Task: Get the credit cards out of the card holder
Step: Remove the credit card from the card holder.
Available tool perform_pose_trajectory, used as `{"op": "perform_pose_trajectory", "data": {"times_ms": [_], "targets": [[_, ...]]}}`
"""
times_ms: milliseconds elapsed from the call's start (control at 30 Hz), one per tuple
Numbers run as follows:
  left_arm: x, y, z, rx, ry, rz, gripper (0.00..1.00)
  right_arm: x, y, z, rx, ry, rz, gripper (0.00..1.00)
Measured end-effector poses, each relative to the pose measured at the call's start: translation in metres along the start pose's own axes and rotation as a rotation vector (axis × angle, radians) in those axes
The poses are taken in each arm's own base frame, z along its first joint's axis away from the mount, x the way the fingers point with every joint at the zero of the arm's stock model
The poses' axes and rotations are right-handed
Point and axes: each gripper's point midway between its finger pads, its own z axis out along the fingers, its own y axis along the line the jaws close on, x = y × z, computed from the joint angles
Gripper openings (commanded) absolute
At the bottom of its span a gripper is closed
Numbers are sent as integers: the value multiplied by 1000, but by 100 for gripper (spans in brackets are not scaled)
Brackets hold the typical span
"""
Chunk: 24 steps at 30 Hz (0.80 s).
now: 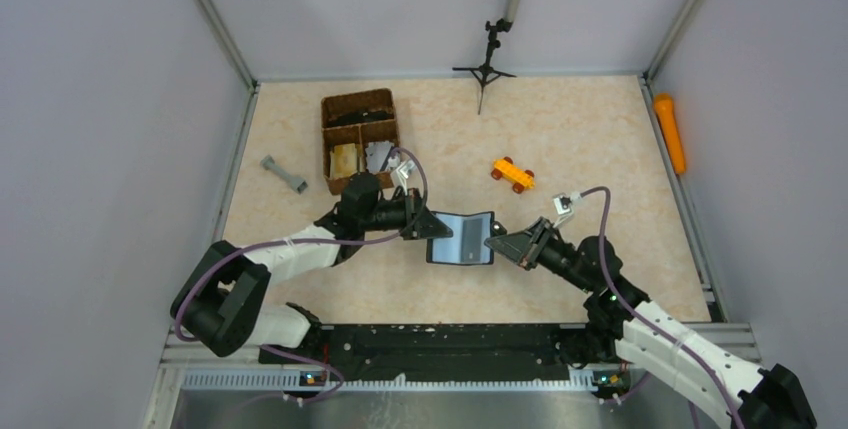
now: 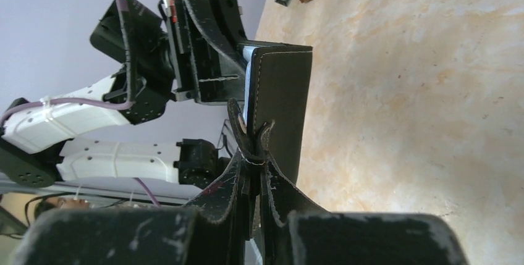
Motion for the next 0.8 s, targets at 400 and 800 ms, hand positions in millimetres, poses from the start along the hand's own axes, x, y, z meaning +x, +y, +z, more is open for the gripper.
{"op": "perform_pose_trajectory", "data": {"times_ms": [400,800], "targets": [[2,-11,9,32,17,14,0,1,11,4,-51,19,15,0],[12,-14,28,58,54,-7,0,10,0,16,-16,77,34,0]]}}
